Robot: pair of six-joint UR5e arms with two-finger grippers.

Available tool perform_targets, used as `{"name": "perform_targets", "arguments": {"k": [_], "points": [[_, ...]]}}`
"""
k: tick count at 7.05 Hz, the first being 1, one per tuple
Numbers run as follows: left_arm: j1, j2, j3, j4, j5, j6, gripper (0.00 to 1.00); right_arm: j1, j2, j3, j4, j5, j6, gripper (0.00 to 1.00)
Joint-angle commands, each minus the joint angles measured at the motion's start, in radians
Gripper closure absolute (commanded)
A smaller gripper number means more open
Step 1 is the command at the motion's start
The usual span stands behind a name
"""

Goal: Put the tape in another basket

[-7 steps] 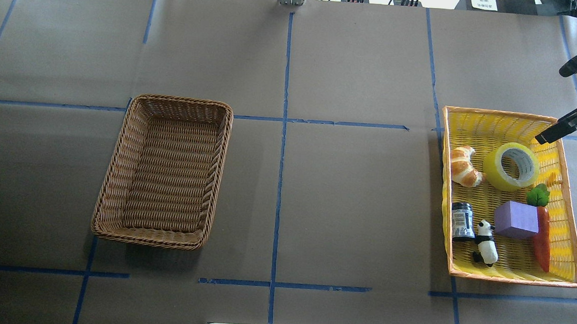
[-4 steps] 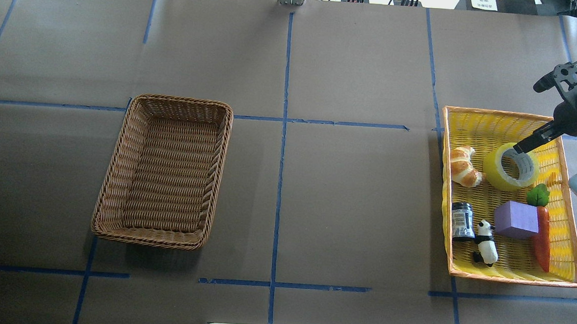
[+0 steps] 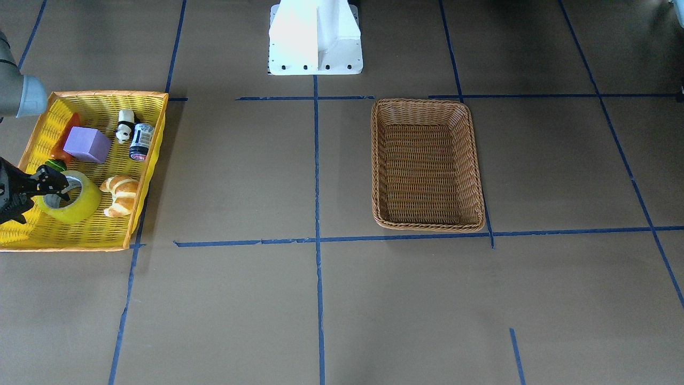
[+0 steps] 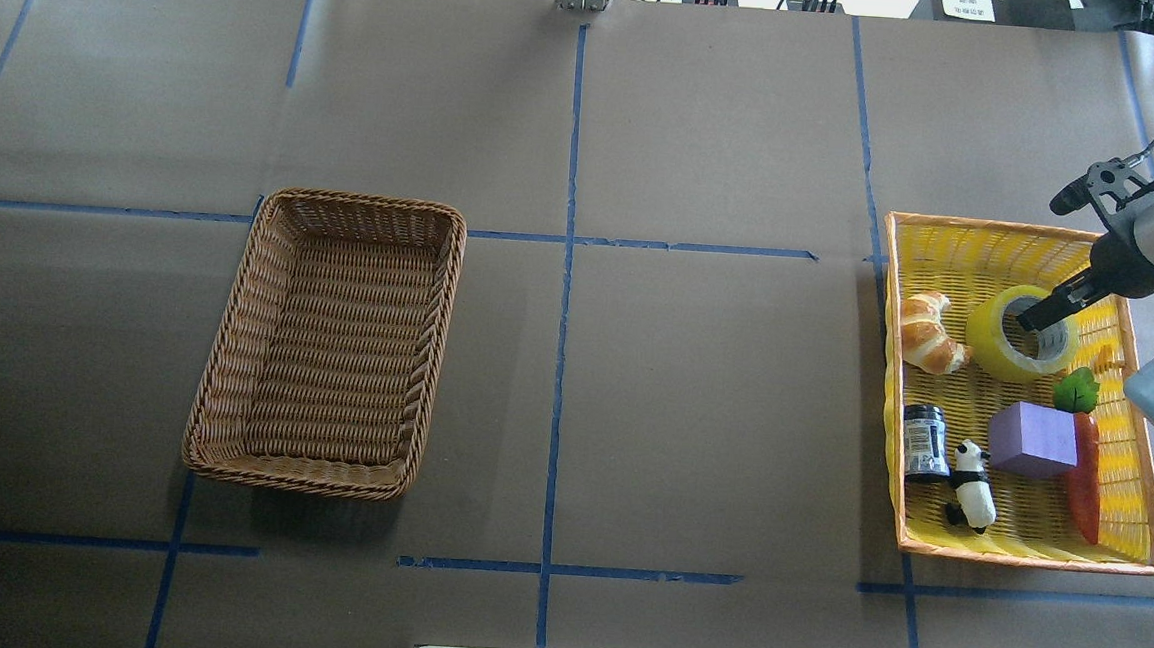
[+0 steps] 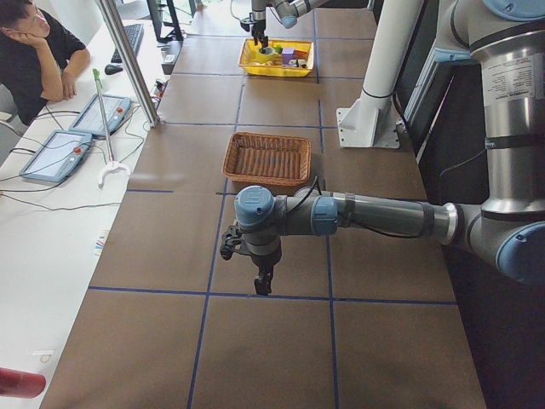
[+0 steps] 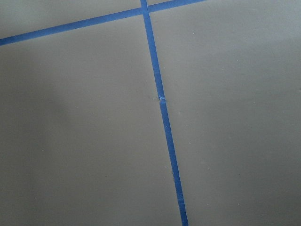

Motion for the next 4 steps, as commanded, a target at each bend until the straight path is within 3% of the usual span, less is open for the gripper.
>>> {"name": "perform_targets", "arguments": {"k": [1, 2, 3, 4], "points": [[0.001, 0.000, 0.003, 0.000, 0.000, 0.000, 0.00, -0.007, 0.003, -0.012, -0.001, 0.004, -0.011, 0.57], [0.001, 0.000, 0.004, 0.000, 0.000, 0.000, 0.00, -0.007, 0.004, -0.009, 0.001, 0.009, -0.013, 0.92], [0.001, 0.000, 0.004, 0.000, 0.000, 0.000, 0.00, -0.007, 0.004, -0.009, 0.001, 0.009, -0.013, 1.00], [0.001, 0.001, 0.004, 0.000, 0.000, 0.000, 0.00, -0.007, 0.003, -0.007, 0.001, 0.007, -0.013, 1.00]]}}
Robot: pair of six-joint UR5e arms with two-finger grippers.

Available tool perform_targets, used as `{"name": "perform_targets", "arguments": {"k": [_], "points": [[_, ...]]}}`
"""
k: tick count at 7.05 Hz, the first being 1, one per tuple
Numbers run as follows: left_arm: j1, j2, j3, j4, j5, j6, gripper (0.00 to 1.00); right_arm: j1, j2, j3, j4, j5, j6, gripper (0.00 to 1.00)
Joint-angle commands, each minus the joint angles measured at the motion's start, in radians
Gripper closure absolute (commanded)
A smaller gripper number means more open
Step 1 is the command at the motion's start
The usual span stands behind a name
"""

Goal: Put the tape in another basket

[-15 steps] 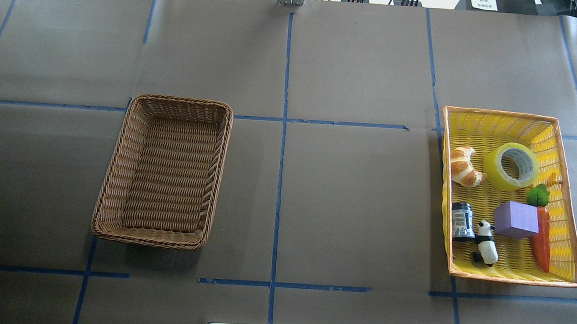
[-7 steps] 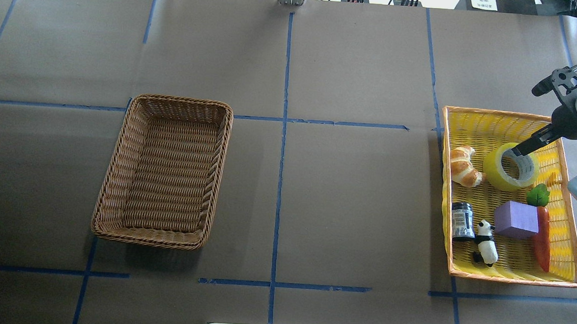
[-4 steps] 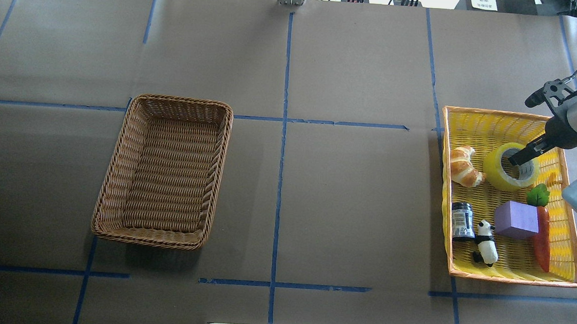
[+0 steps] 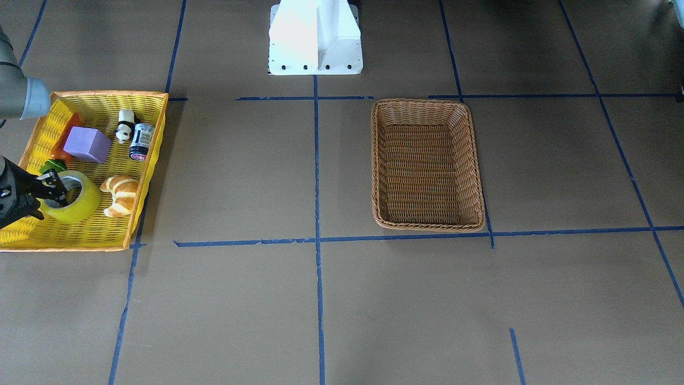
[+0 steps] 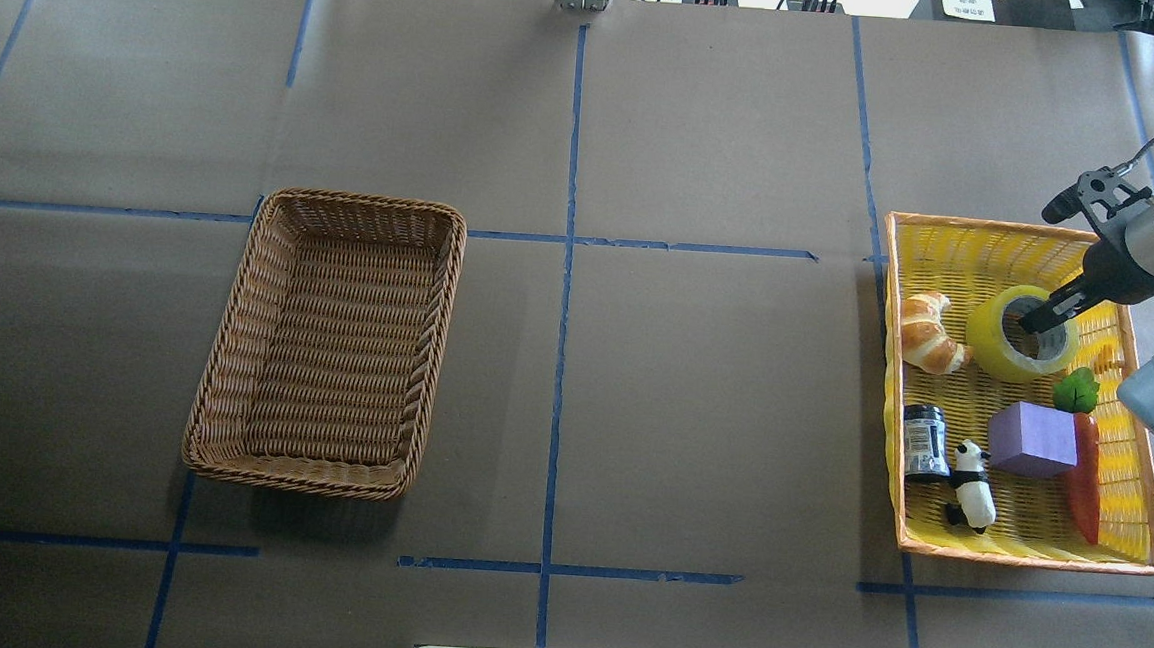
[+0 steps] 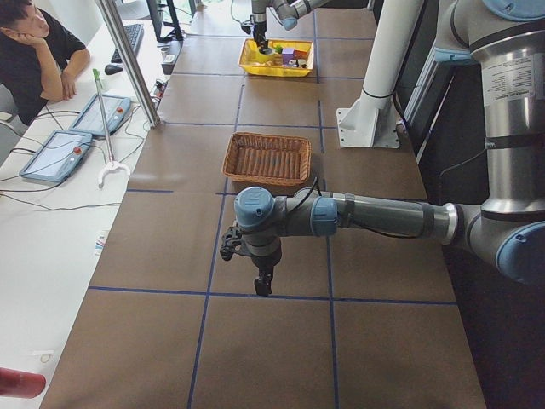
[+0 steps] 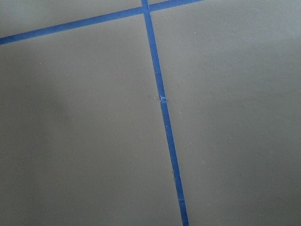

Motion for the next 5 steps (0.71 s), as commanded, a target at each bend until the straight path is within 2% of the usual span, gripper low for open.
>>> {"name": "perform_targets", "arguments": {"k": [1, 5], "points": [[0.000, 0.000, 0.002, 0.000, 0.000, 0.000, 0.00, 0.000, -0.001, 0.004, 0.000, 0.001, 0.001, 1.00], [0.003, -0.003, -0.013, -0.012, -0.001, -0.005, 0.00, 0.012, 0.036, 0.035, 0.000, 0.009, 0.054, 1.00]]}}
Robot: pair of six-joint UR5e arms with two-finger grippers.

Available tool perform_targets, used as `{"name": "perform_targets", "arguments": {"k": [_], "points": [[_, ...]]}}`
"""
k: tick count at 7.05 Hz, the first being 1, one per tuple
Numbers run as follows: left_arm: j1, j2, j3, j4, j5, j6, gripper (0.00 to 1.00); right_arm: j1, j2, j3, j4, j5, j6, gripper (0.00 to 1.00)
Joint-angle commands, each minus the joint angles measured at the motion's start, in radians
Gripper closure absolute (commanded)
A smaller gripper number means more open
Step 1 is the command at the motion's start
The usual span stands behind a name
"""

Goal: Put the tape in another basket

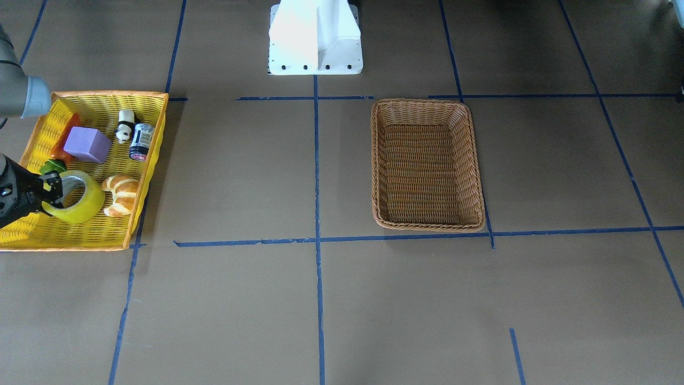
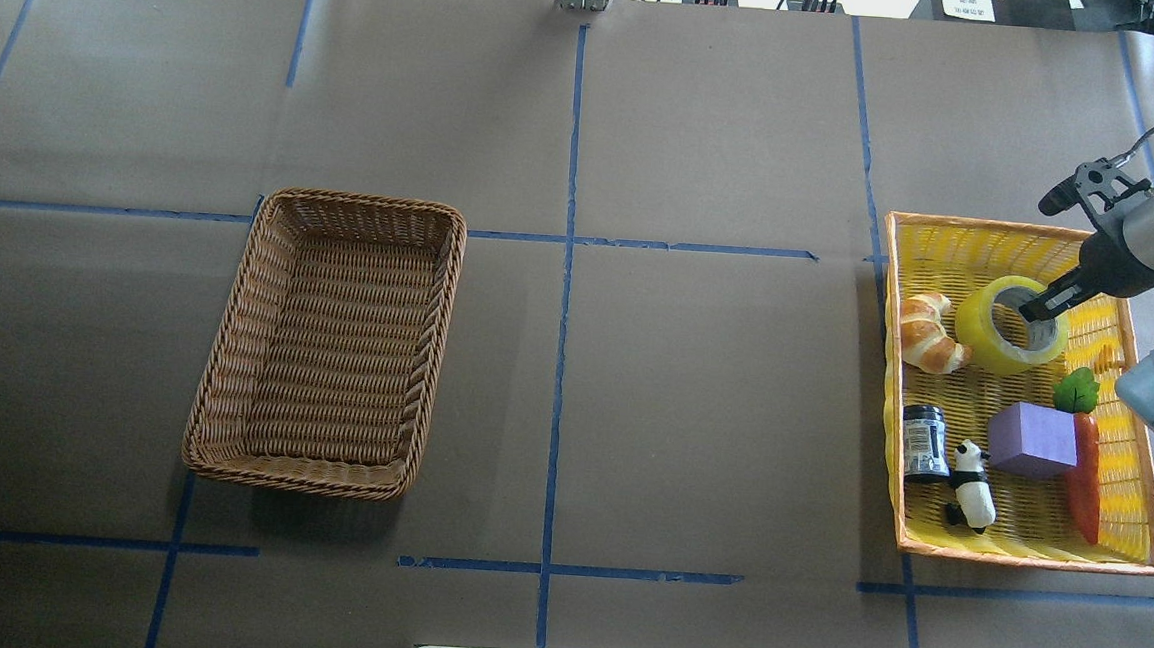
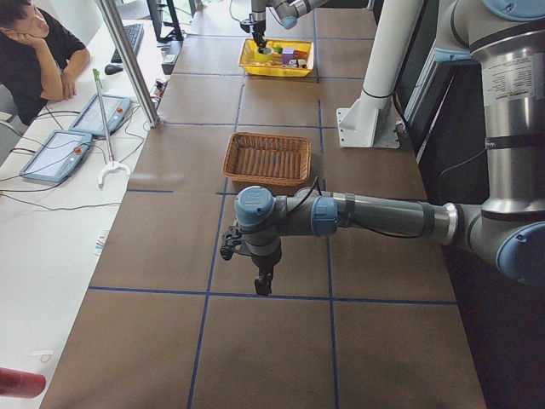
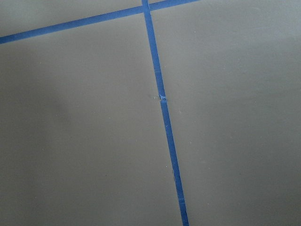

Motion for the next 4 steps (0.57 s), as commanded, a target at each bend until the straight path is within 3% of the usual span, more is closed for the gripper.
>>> {"name": "perform_targets", "arguments": {"k": [1, 3, 4], "points": [[0.003, -0.040, -0.007, -0.011, 0.000, -0.010, 0.00, 0.007, 0.072, 0.010, 0.000, 0.004, 0.141, 1.00], [0.003, -0.153, -0.007, -0.027, 0.002, -0.013, 0.00, 0.007, 0.143, 0.012, 0.002, 0.028, 0.220, 1.00], [0.003, -0.163, -0.013, -0.056, -0.003, -0.011, 0.00, 0.013, 0.159, 0.023, 0.002, 0.042, 0.231, 1.00]]}}
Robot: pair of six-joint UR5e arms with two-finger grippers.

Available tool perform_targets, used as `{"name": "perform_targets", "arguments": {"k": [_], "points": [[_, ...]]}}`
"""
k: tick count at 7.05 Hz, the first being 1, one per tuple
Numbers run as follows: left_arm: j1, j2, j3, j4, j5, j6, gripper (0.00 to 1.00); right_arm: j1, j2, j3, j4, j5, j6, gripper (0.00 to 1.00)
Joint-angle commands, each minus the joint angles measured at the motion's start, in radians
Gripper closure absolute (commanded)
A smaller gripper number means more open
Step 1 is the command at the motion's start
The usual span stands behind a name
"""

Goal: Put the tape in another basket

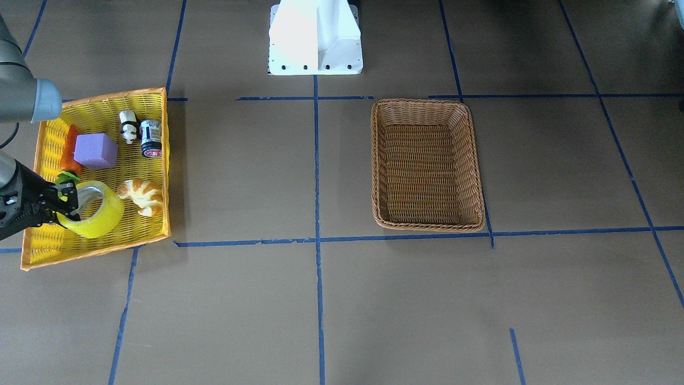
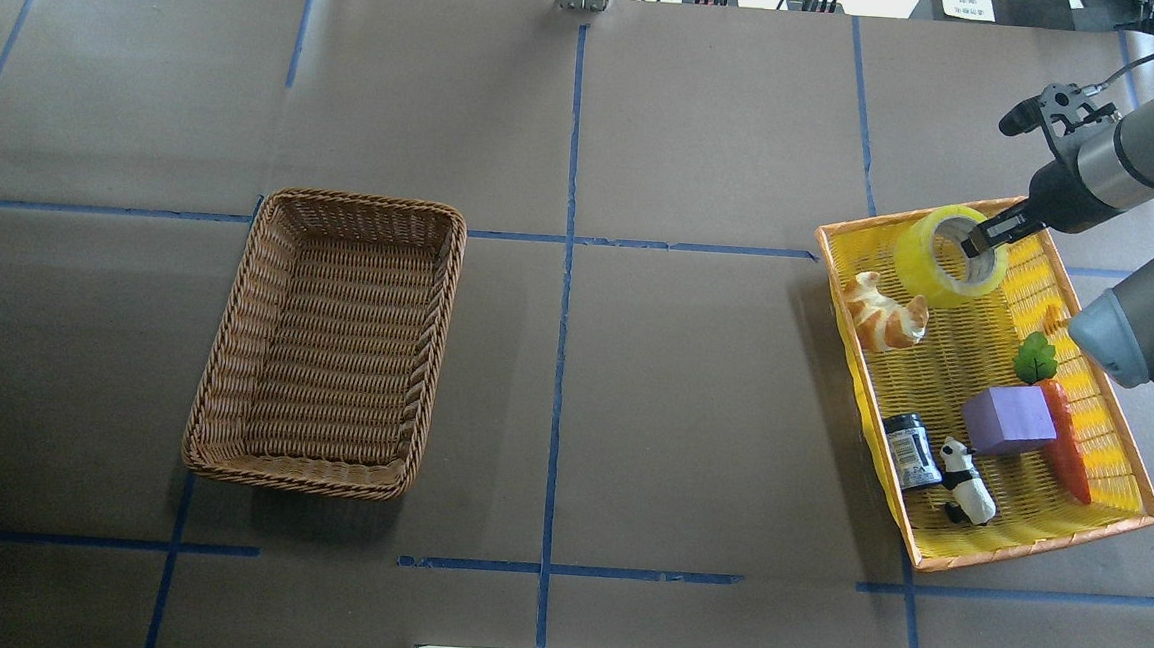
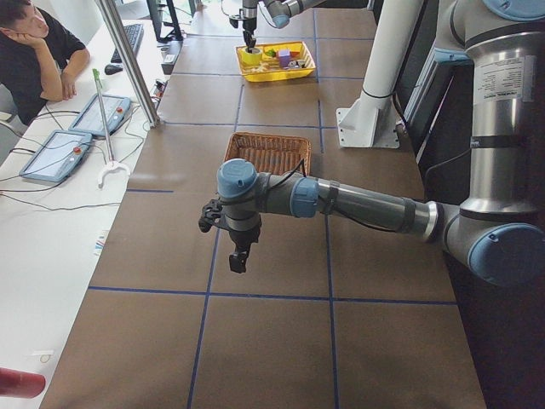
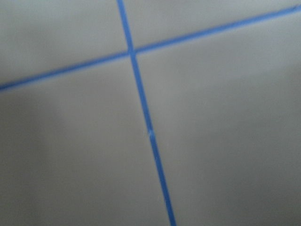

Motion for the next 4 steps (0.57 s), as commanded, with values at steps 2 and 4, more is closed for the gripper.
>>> {"name": "perform_targets", "arguments": {"k": [2, 4], "points": [[0.017, -0.047, -0.001, -0.116, -0.082, -0.126, 0.00, 0.001, 0.073, 0.037, 0.000, 0.056, 0.143, 1.00], [0.090, -0.050, -0.004, -0.303, -0.162, -0.238, 0.00, -0.011, 0.155, 0.039, 0.059, 0.097, 0.319, 1.00]]}}
